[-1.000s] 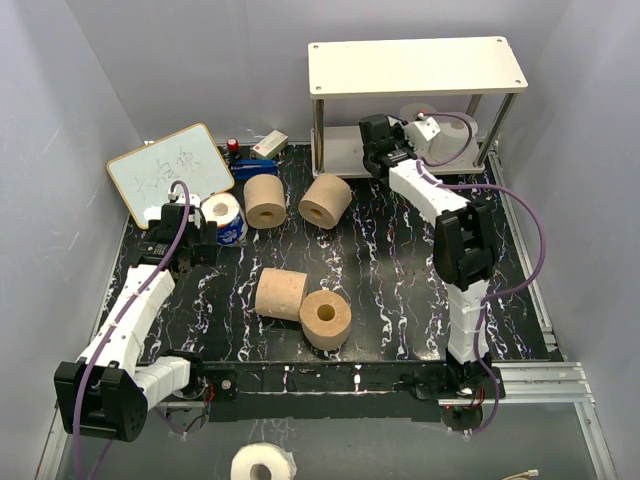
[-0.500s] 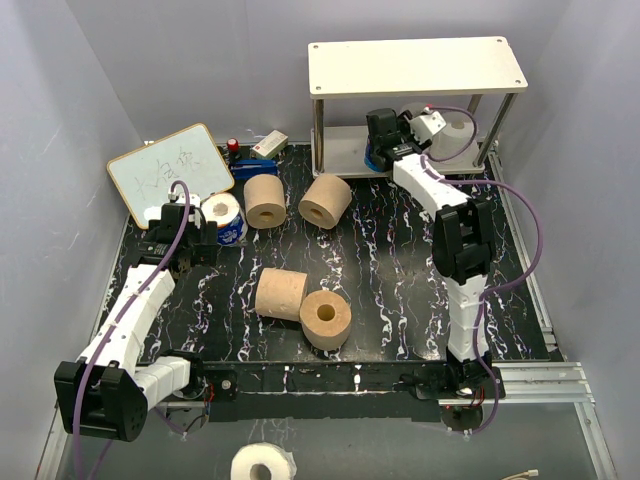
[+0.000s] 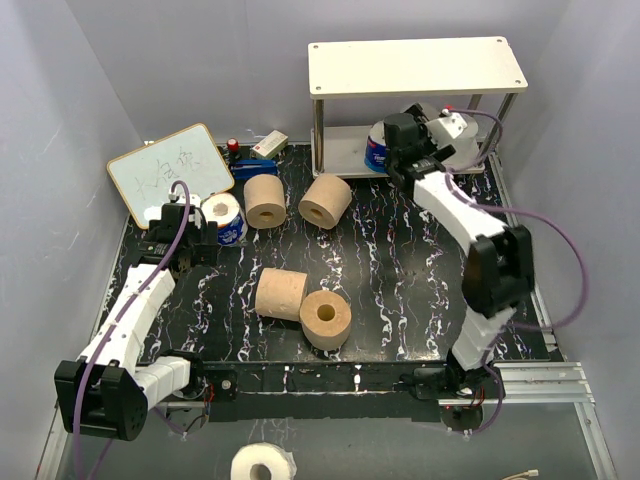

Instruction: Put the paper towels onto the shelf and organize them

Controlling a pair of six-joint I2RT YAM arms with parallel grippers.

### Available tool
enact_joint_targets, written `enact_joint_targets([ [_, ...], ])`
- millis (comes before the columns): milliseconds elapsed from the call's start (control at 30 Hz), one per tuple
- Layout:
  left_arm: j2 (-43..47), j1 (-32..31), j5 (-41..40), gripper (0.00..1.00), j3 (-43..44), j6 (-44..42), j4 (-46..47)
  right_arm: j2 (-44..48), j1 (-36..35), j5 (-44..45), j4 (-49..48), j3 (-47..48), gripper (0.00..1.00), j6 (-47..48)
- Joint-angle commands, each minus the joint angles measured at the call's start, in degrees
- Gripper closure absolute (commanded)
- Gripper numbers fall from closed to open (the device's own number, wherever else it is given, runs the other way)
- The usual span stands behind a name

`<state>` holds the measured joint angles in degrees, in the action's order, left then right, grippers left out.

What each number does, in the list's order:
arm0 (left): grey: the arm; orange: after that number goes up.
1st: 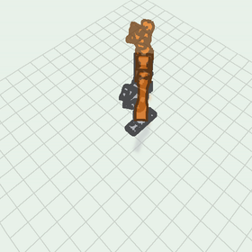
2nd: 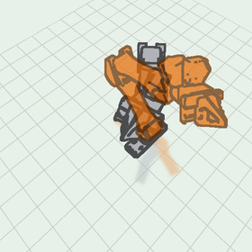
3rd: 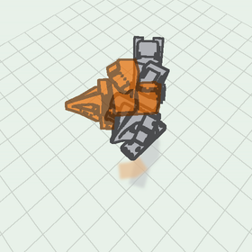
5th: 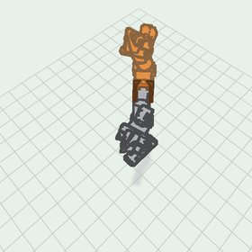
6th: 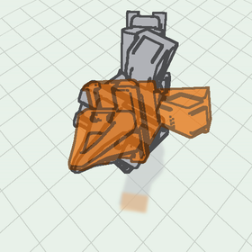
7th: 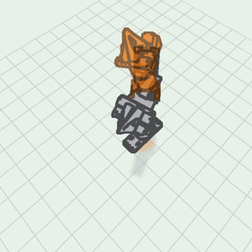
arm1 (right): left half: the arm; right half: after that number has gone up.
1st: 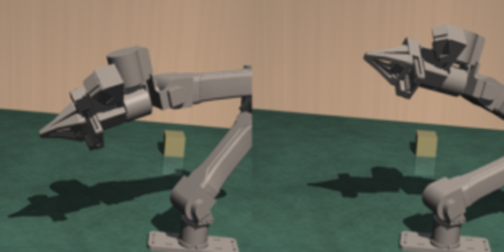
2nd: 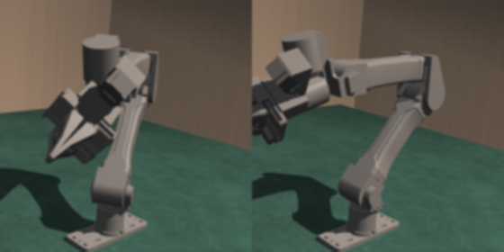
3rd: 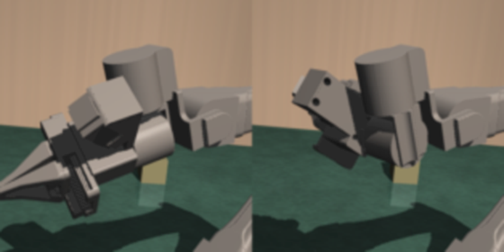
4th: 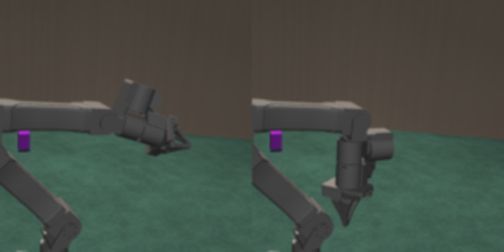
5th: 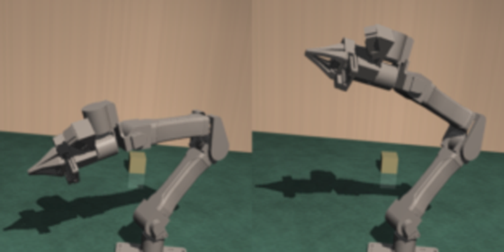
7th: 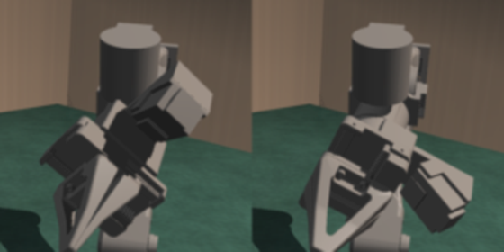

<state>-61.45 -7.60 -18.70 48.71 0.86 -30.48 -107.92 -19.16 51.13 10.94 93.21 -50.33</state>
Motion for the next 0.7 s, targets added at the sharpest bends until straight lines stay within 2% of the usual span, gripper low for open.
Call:
enact_joint_targets([
  [0,-0.1,0.7,1.6,0.02,1.5,-0.2,-1.4,19.2,-4.6,-1.4,-8.0,-12.7,0.06,4.5],
  [100,-0.2,0.7,4.7,0.02,3.4,-1.1,-2.4,28.2,-6.1,-8.0,-8.6,-22.9,0.02,8.8],
  [167,-0.4,1.1,6.9,0.02,5.8,-1.0,-2.7,29.5,-6.3,-14.7,-5.7,-23.3,0.02,13.7],
  [267,-1.4,2.6,12.6,0.02,12.3,0.1,-4.4,25.9,-7.5,-22.9,6.1,-16.7,0.02,18.6],
  [367,-3.6,4.1,18.8,0.02,19.5,2.4,-7.2,22.2,-11.6,-24.8,13.9,-11.1,0.02,22.5],
  [467,-5.9,6.4,26.6,0.02,26.6,5.4,-10.6,20.2,-15.0,-27.6,13.4,-10.0,0.02,24.8],
  [567,-7.0,11.1,39.0,0.02,30.5,7.2,-12.3,15.8,-17.5,-34.8,12.5,-6.4,0.02,24.7],
  [667,-8.3,17.1,52.1,0.02,32.9,11.1,-13.2,9.2,-22.3,-32.7,15.5,1.8,0.02,27.3],
])
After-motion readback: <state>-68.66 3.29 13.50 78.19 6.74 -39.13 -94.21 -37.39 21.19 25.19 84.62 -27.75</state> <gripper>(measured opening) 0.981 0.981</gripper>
